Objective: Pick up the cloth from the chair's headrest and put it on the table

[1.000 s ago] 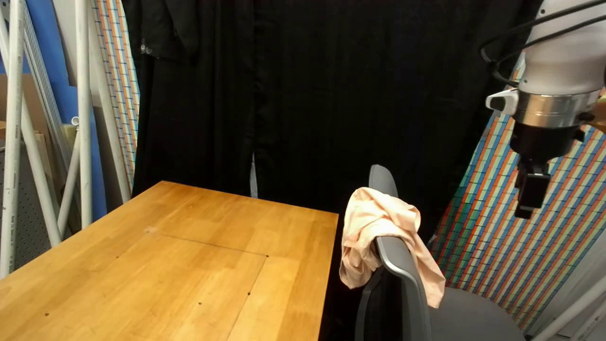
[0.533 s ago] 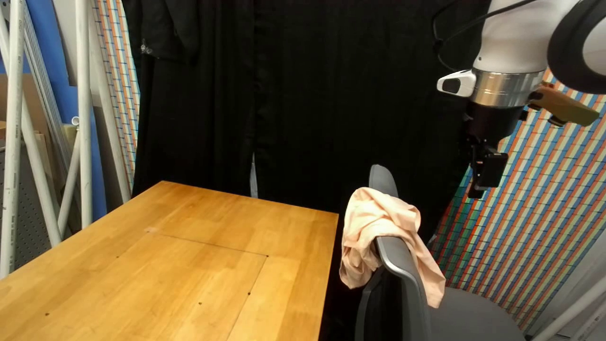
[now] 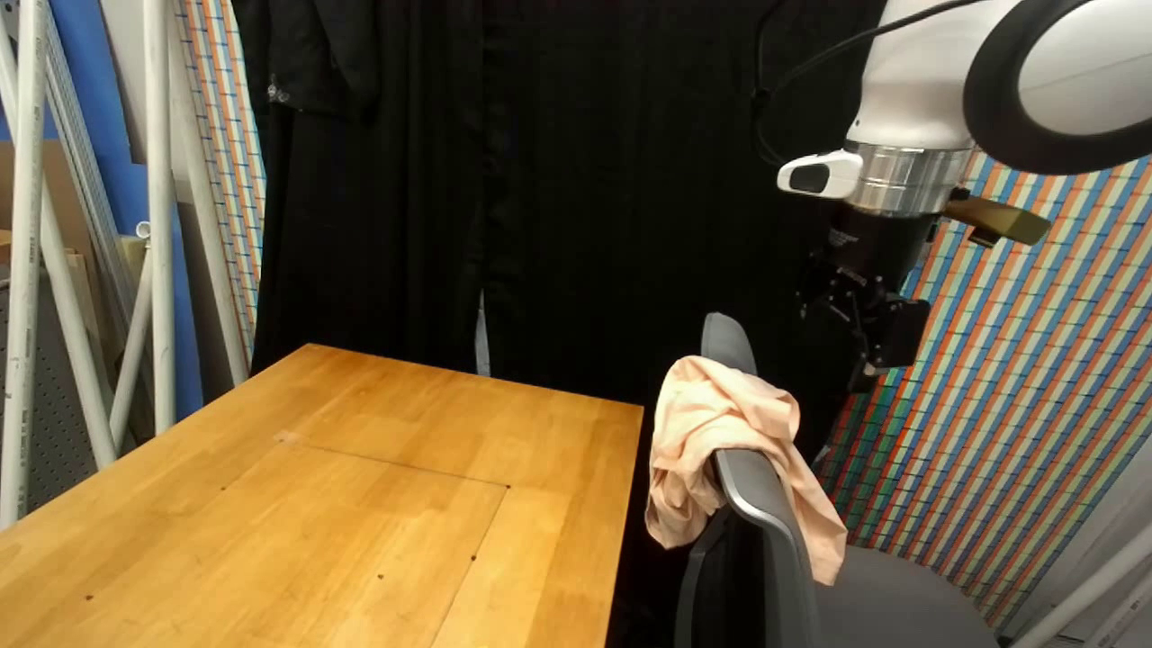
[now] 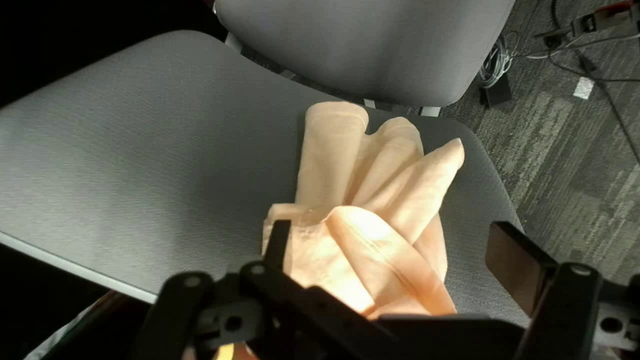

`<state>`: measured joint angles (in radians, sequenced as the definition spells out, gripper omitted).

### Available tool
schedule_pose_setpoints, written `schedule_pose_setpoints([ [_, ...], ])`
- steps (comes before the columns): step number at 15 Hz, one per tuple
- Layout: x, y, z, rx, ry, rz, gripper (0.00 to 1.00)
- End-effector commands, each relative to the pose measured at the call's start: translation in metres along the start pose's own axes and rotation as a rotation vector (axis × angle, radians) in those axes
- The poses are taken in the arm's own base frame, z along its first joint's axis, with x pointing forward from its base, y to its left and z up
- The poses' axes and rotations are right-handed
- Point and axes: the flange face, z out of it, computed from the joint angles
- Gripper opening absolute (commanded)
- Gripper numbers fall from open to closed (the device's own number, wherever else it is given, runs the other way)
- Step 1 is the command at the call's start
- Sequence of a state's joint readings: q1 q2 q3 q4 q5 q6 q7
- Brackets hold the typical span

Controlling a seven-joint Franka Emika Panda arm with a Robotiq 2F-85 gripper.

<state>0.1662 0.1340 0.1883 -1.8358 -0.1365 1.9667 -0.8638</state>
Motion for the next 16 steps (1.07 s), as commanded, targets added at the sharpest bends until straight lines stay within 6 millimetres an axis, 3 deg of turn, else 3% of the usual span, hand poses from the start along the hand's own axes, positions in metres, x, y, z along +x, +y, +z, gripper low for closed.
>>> schedule_pose_setpoints([
  [1, 0.016, 0.018, 0.025, 0.023, -0.012, -0.09, 1.0],
  [5, 0.039, 0.023, 0.044, 0.003, -0.066, -0.187, 1.0],
  [11, 0.076, 0.012, 0.042, 0.029, -0.007, -0.4, 1.0],
  [16, 0.071, 0.025, 0.052, 0.229, 0.064, -0.396, 1.0],
])
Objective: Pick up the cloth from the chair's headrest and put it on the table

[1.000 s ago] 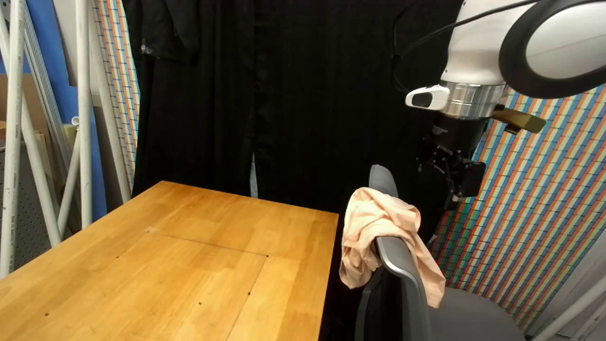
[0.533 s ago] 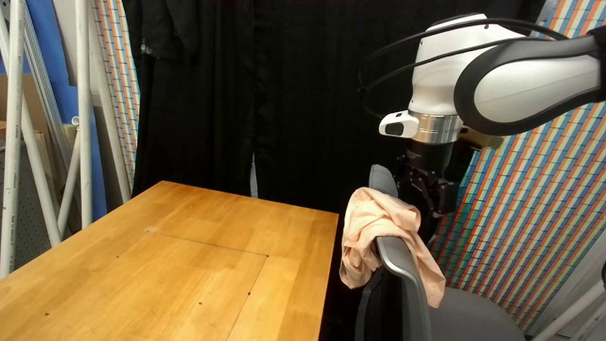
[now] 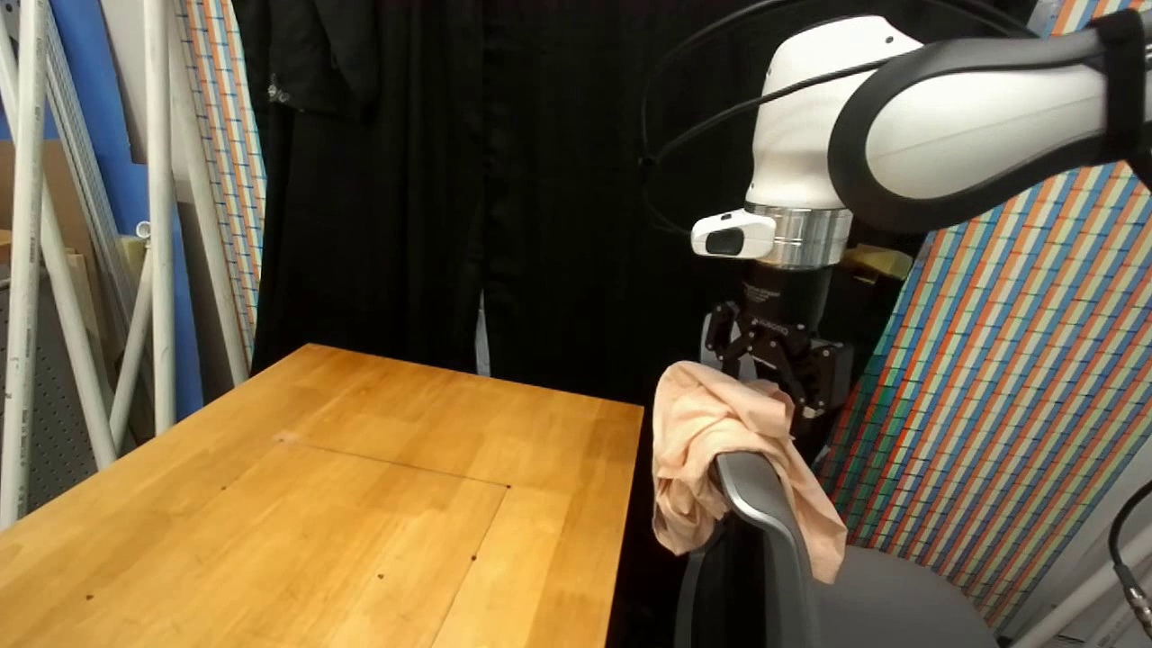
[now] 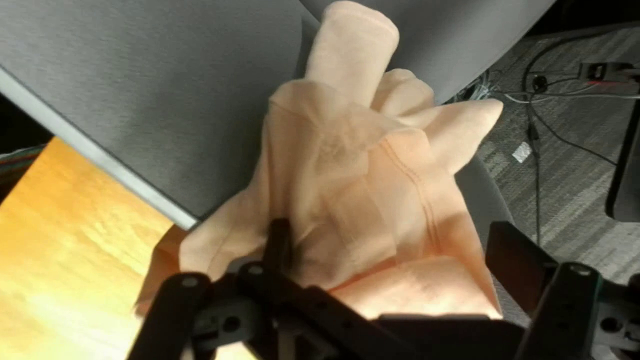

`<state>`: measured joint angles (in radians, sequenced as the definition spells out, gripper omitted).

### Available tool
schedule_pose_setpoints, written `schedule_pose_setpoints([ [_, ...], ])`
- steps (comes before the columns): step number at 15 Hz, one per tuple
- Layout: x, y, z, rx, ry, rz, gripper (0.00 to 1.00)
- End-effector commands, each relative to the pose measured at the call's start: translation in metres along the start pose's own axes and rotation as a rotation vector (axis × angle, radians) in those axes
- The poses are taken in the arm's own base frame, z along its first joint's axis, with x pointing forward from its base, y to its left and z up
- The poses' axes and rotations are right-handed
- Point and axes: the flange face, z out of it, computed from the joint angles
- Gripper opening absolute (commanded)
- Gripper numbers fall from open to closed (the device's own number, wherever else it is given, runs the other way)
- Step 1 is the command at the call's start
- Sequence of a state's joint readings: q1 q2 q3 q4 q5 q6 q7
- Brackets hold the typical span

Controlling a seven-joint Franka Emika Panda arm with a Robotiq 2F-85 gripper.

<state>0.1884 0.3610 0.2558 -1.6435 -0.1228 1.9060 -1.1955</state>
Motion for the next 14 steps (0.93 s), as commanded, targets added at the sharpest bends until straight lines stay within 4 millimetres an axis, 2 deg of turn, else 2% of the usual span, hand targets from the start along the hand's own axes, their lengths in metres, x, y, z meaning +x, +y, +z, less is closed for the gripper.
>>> schedule_pose_setpoints([
  [1, -0.012, 0.019, 0.001, 0.128, 0.075, 0.039, 0.75],
  [3, -0.018, 0.024, -0.003, 0.181, 0.119, 0.059, 0.66],
  [7, -0.027, 0.036, -0.004, 0.216, 0.156, 0.11, 0.34],
  [10, -0.032, 0.048, -0.002, 0.102, 0.108, 0.206, 0.12],
  [14, -0.042, 0.056, -0.003, 0.043, 0.086, 0.316, 0.06],
])
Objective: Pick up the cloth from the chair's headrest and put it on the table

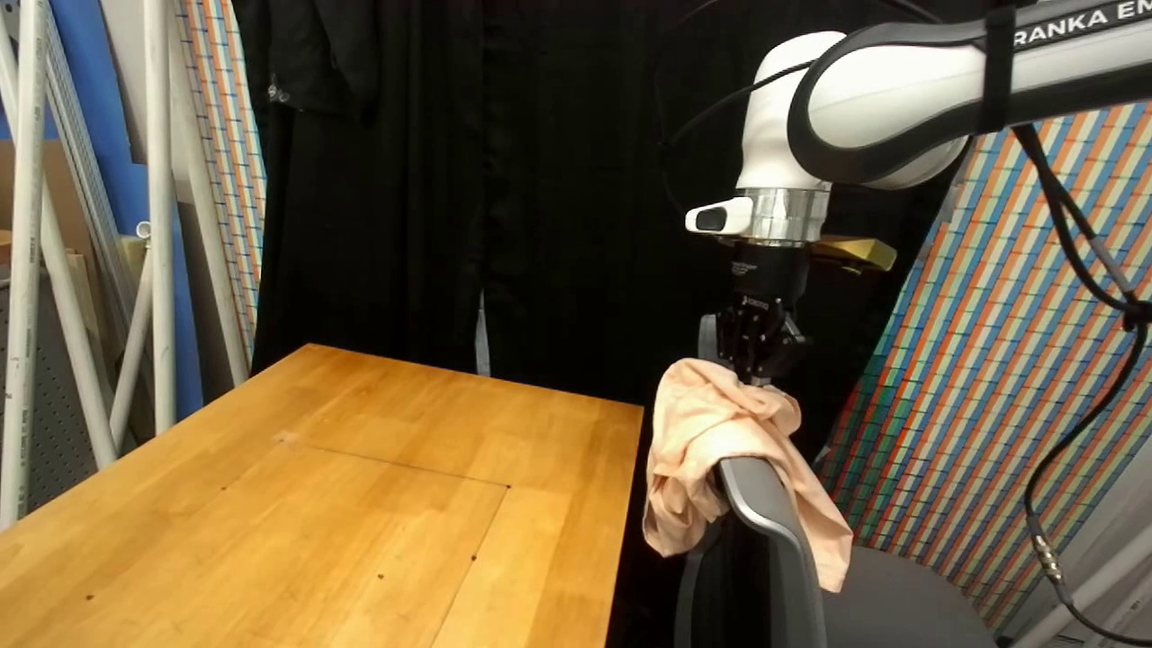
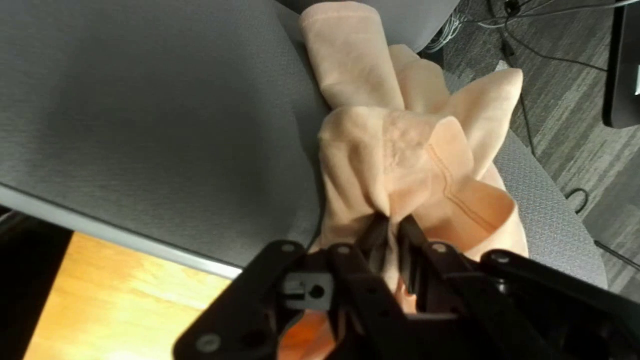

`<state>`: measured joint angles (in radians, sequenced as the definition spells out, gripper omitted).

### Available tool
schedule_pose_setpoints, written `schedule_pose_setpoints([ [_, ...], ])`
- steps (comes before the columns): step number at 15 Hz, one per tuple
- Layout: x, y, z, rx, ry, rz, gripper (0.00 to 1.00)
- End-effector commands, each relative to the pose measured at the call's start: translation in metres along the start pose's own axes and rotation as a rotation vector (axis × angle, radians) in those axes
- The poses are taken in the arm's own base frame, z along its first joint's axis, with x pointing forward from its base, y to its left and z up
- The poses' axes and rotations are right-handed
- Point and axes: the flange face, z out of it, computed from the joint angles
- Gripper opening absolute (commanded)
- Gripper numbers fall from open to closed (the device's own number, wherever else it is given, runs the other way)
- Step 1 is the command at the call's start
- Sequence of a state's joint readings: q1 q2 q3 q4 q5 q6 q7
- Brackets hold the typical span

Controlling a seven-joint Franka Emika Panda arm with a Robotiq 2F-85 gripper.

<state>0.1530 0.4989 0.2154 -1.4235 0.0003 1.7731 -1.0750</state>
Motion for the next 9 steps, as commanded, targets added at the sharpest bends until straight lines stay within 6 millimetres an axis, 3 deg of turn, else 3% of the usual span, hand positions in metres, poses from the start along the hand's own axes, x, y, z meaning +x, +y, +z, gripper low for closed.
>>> schedule_pose_setpoints([
  [1, -0.002, 0.011, -0.004, -0.073, -0.011, 0.096, 0.1],
  [5, -0.005, 0.003, -0.013, -0.097, -0.024, 0.157, 0.1],
  [7, 0.002, -0.019, -0.029, -0.189, -0.049, 0.133, 0.09],
  [9, 0.009, -0.055, -0.055, -0.28, -0.065, 0.057, 0.09],
])
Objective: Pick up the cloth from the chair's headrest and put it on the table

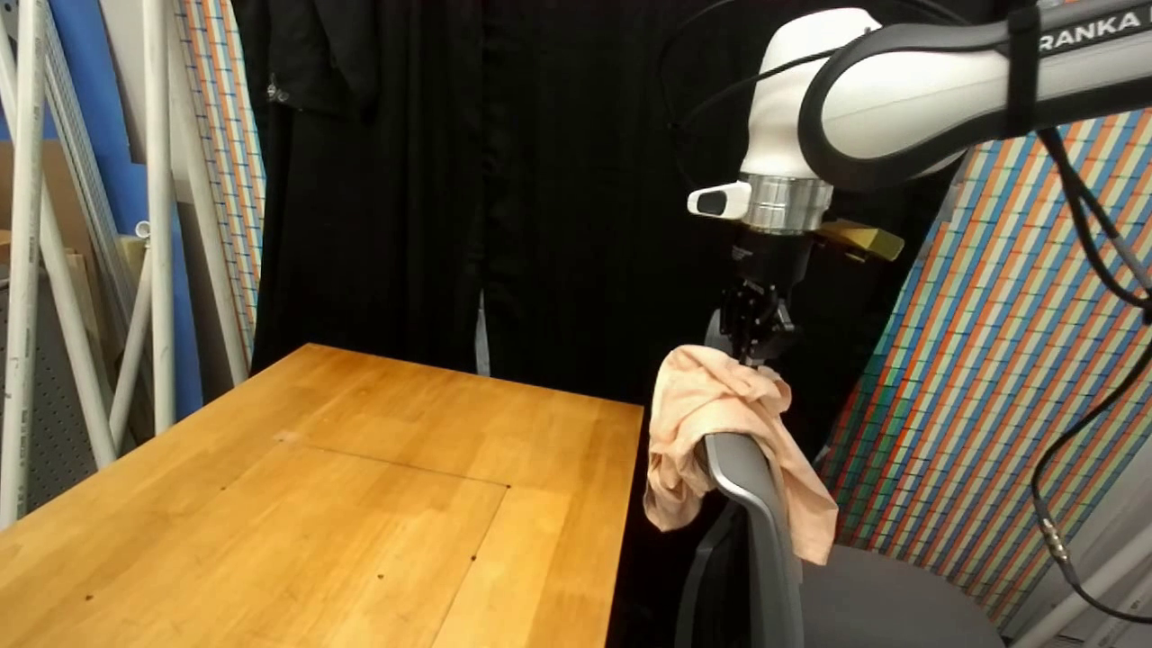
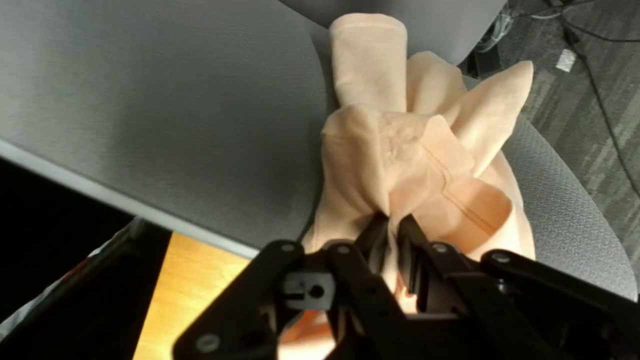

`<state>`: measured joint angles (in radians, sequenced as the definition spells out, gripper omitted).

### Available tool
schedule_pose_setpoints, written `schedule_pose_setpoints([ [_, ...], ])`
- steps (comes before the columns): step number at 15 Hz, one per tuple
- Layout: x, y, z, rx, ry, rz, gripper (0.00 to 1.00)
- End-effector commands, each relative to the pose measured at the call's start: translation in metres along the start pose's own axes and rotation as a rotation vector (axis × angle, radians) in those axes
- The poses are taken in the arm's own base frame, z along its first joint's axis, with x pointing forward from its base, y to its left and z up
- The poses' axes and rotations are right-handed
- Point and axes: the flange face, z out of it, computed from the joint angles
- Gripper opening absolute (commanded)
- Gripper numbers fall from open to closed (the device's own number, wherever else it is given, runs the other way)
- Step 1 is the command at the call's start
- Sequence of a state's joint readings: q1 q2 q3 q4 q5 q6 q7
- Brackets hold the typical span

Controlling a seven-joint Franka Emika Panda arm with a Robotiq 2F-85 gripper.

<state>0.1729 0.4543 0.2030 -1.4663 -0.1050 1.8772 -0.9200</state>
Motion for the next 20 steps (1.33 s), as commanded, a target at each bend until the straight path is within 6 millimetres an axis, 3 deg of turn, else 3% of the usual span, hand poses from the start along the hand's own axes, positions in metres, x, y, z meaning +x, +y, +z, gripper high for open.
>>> schedule_pose_setpoints([
  [1, 0.002, -0.058, -0.056, -0.175, -0.006, -0.085, 0.09],
  [5, 0.004, -0.12, -0.111, -0.35, 0.052, -0.168, 0.09],
  [9, -0.014, -0.187, -0.154, -0.444, 0.111, -0.333, 0.08],
  [12, -0.014, -0.209, -0.172, -0.465, 0.175, -0.474, 0.08],
  [14, 0.011, -0.215, -0.173, -0.51, 0.227, -0.541, 0.08],
  [16, 0.05, -0.207, -0.159, -0.521, 0.23, -0.526, 0.08],
  [20, 0.114, -0.183, -0.105, -0.531, 0.149, -0.485, 0.08],
])
